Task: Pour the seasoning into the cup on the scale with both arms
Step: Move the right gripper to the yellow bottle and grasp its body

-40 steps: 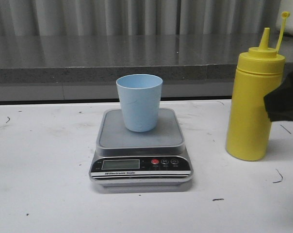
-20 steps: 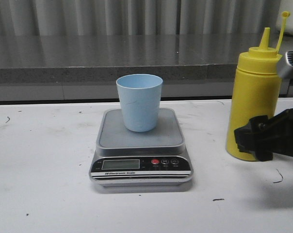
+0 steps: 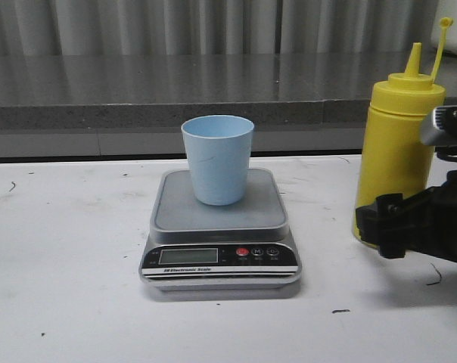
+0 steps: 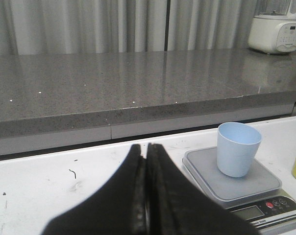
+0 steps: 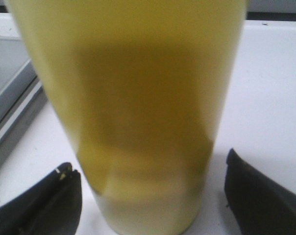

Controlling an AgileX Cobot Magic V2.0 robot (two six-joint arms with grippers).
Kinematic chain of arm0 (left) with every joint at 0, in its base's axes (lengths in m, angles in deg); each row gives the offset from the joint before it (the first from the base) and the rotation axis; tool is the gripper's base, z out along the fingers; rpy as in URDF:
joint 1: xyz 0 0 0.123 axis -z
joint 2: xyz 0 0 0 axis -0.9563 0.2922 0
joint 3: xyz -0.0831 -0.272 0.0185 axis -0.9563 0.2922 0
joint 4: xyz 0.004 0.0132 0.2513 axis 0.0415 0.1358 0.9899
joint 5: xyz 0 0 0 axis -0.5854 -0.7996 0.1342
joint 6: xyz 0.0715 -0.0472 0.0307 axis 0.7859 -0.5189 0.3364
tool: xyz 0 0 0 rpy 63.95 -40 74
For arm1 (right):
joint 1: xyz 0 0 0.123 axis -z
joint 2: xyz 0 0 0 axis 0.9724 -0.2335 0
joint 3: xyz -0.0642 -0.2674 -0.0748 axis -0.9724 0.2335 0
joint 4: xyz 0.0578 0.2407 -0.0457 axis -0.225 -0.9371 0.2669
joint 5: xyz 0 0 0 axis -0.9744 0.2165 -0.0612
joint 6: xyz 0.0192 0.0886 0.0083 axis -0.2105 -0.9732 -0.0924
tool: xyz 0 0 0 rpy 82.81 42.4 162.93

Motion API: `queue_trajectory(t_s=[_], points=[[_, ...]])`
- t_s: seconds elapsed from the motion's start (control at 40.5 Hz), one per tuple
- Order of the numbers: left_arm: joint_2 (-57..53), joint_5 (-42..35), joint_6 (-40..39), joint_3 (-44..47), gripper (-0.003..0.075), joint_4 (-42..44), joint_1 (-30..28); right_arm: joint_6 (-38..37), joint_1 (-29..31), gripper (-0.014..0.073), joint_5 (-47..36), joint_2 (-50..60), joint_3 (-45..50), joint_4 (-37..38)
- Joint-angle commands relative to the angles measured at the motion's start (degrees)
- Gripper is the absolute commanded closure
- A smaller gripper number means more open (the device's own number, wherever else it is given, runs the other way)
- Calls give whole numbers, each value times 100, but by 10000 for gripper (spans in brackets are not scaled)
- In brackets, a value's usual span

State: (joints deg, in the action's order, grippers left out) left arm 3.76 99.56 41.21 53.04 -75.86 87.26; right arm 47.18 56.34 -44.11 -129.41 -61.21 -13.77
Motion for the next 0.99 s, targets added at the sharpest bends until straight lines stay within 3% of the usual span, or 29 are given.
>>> queue_trajectory(t_s=[0.0, 0.963], points=[[-76, -455, -49, -134, 740, -70, -12, -24, 5, -21, -873, 87, -218, -20], [-76, -455, -49, -134, 740, -70, -12, -24, 16, -21, -852, -158, -623, -292]])
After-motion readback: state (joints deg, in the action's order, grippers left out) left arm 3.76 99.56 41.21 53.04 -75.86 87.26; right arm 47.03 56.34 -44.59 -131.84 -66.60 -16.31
